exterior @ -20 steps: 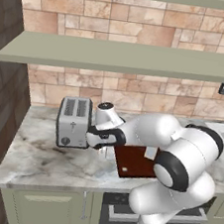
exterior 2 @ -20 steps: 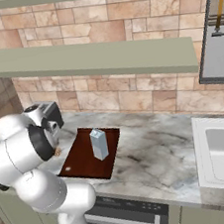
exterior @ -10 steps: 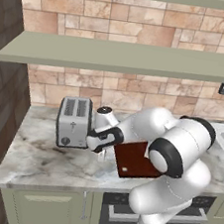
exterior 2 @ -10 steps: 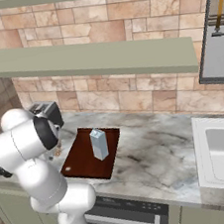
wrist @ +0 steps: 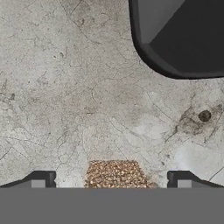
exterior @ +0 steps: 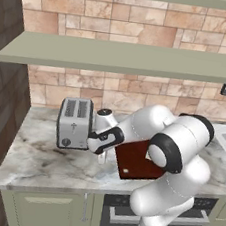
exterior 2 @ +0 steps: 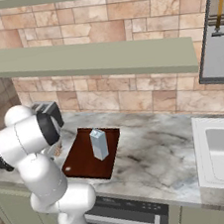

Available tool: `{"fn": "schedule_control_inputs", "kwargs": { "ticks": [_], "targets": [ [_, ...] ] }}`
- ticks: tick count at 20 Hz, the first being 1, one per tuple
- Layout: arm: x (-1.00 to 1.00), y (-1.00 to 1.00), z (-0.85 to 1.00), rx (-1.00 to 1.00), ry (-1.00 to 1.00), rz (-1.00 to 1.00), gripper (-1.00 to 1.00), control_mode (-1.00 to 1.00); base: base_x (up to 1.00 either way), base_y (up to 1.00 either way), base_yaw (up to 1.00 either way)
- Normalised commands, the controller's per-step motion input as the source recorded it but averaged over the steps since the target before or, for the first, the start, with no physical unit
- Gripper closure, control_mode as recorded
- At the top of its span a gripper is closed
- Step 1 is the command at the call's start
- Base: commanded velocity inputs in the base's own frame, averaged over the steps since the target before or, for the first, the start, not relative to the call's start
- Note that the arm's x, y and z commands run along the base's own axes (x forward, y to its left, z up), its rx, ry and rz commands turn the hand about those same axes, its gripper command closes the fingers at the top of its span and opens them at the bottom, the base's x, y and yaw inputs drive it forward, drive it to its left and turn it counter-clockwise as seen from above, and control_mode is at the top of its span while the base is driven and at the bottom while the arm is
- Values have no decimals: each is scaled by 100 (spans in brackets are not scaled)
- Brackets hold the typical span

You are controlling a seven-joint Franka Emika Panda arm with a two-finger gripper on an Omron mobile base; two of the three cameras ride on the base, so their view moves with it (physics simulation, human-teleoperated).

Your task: Take out the milk from the fridge and place it on the tray on the counter. Then take the sugar cube near the tray and place it in the tray.

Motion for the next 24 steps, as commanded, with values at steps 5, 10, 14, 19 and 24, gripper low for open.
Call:
{"fn": "schedule_control_inputs", "kwargs": {
  "ticks": [5, 10, 14, 19, 24],
  "targets": [
    [0, 0, -17, 0, 0, 0, 100, -100, 0, 0, 0],
    [0, 0, -11, 0, 0, 0, 100, -100, 0, 0, 0],
    [0, 0, -11, 0, 0, 0, 100, -100, 0, 0, 0],
    [-1, 0, 1, 0, 0, 0, 100, -100, 0, 0, 0],
    [-32, -21, 69, 0, 0, -5, 100, -100, 0, 0, 0]
  ]
}}
